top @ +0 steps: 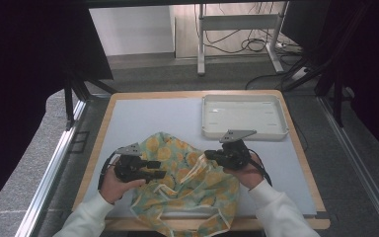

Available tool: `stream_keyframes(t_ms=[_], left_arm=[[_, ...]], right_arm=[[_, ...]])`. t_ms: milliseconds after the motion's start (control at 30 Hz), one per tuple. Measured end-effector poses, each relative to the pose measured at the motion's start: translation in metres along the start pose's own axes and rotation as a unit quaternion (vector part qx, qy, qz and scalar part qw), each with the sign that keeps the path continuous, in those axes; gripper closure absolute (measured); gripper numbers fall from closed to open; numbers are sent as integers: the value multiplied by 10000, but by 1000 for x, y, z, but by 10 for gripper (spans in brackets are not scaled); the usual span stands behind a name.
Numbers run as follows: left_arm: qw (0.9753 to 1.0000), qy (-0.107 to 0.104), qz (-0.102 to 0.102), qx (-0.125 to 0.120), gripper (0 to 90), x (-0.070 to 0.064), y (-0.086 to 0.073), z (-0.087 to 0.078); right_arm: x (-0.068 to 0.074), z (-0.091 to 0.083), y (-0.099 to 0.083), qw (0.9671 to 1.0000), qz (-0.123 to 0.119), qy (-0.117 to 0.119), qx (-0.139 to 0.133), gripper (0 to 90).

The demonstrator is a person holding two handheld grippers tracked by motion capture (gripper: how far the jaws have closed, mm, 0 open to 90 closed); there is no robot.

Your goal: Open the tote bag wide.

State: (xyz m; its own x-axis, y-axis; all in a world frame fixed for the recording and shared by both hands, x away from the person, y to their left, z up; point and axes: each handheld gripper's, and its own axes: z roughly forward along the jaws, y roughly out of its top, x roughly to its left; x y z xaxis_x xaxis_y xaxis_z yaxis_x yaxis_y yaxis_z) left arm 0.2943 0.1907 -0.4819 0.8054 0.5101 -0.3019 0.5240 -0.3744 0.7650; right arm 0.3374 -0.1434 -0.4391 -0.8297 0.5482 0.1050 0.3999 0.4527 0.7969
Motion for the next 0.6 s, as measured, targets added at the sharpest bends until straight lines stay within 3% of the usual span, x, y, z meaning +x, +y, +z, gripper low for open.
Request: stream_keyframes(t_ms=[367, 600], left_arm=[[9984, -55, 247, 498, 410, -11, -14, 7], [9961, 152, 301, 812, 490, -10, -24, 11]], right_arm=[[-14, 5, 7, 9992, 307, -178, -172, 883], [-20, -1, 8, 9981, 429, -284, -336, 883]])
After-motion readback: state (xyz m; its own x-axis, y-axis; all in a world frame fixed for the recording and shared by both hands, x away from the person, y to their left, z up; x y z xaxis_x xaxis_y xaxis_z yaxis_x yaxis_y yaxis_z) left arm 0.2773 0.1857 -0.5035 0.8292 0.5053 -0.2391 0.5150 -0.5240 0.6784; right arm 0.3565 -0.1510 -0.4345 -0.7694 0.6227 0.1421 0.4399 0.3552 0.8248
